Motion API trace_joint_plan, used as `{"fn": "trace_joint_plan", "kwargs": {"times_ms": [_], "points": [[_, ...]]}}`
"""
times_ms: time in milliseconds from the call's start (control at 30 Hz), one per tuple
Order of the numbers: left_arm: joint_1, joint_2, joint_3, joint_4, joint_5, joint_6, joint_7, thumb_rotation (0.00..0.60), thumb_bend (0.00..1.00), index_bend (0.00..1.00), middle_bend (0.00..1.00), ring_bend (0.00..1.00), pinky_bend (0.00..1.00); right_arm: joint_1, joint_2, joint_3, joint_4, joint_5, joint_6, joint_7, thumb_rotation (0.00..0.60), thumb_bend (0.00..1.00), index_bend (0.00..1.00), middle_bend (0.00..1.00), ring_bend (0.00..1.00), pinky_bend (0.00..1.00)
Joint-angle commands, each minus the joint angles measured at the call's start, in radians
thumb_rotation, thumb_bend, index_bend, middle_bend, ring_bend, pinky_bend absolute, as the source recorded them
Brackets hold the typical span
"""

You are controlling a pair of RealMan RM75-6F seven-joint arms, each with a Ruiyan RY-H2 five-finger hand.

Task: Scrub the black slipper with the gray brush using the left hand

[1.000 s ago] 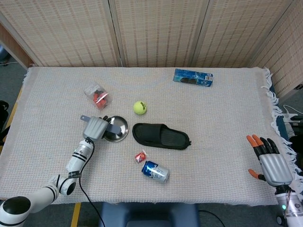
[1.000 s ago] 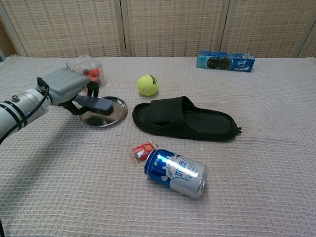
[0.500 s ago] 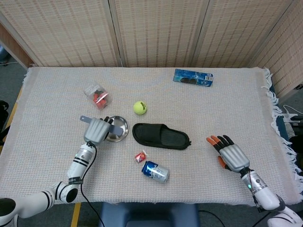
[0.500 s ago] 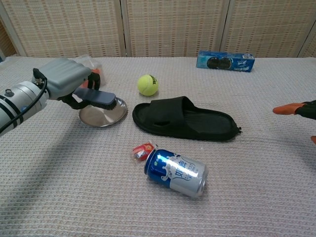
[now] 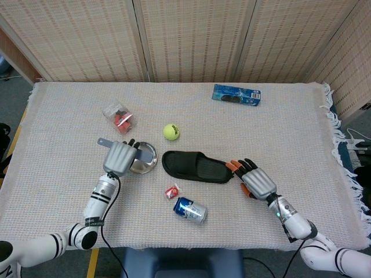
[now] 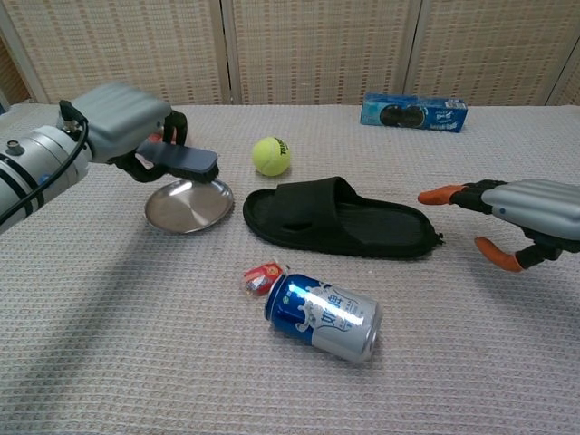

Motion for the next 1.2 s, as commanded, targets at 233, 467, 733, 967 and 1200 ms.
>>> {"fn": "trace_joint_plan", "kwargs": {"times_ms": [233, 467, 733, 967, 1200], "points": [[-0.021, -0.002, 0.002, -0.012, -0.011, -0.017, 0.0, 0.6, 0.39, 0.59, 0.66, 0.63, 1.0, 0.079, -0.088, -0.022, 0.084, 0.0, -0.095, -0.039, 0.6, 0.75, 0.0, 0.0, 0.0, 0.0], [-0.049, -0.025, -0.001, -0.023, 0.0, -0.017, 0.004, 0.6, 0.41, 0.59, 0.66, 0.63, 1.0, 0.099, -0.108, -0.041, 0.112, 0.011, -0.117, -0.049, 0.6, 0.75, 0.0, 0.0, 0.0, 0.0], [-0.085, -0.074, -0.013, 0.014, -0.006, -0.033, -0.01, 0.6, 0.42, 0.58, 0.66, 0.63, 1.0, 0.109, -0.102, -0.049, 0.104, 0.025, -0.12, -0.046, 0.6, 0.75, 0.0, 0.0, 0.0, 0.0], [-0.098, -0.122, -0.022, 0.016, -0.01, -0.014, -0.031, 0.6, 0.43, 0.57, 0.64, 0.63, 1.0, 0.117, -0.09, -0.061, 0.103, 0.03, -0.124, -0.025, 0.6, 0.76, 0.0, 0.0, 0.0, 0.0], [-0.094, -0.146, -0.025, 0.012, 0.009, 0.025, -0.059, 0.6, 0.43, 0.56, 0.64, 0.63, 1.0, 0.118, -0.079, -0.061, 0.096, 0.025, -0.093, 0.044, 0.6, 0.76, 0.0, 0.0, 0.0, 0.0]]}}
